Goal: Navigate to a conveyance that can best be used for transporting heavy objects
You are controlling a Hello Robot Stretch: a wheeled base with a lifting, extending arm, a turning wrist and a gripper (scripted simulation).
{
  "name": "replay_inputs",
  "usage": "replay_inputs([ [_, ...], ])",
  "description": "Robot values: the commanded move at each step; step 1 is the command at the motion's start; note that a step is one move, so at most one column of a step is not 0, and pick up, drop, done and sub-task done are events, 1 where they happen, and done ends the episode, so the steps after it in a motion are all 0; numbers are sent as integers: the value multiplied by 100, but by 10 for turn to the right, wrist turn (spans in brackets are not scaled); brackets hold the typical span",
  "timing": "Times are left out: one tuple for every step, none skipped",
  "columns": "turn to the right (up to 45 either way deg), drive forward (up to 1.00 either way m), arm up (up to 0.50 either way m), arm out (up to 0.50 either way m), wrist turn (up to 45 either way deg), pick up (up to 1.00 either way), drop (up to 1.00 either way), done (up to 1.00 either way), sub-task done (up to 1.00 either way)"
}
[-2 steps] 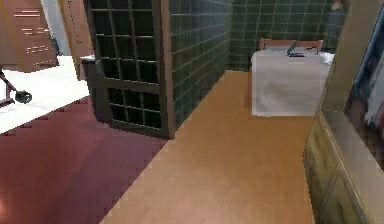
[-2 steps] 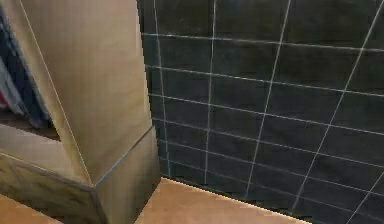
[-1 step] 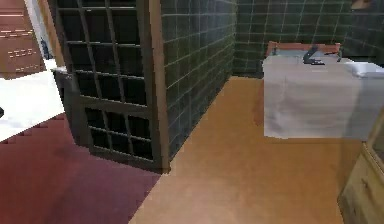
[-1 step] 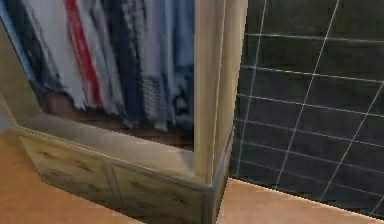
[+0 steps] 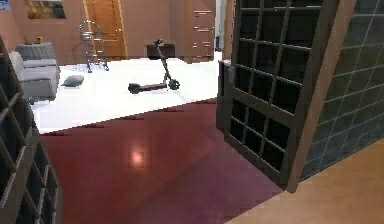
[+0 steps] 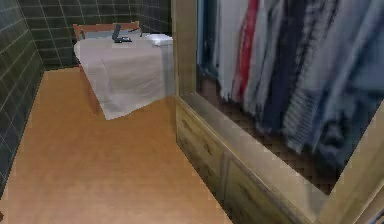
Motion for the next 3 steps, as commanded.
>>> replay_inputs([
  [0, 50, 0, 0, 0, 0, 0, 0, 0],
  [-90, 0, 0, 0, 0, 0, 0, 0, 0],
  [0, 100, 0, 0, 0, 0, 0, 0, 0],
])
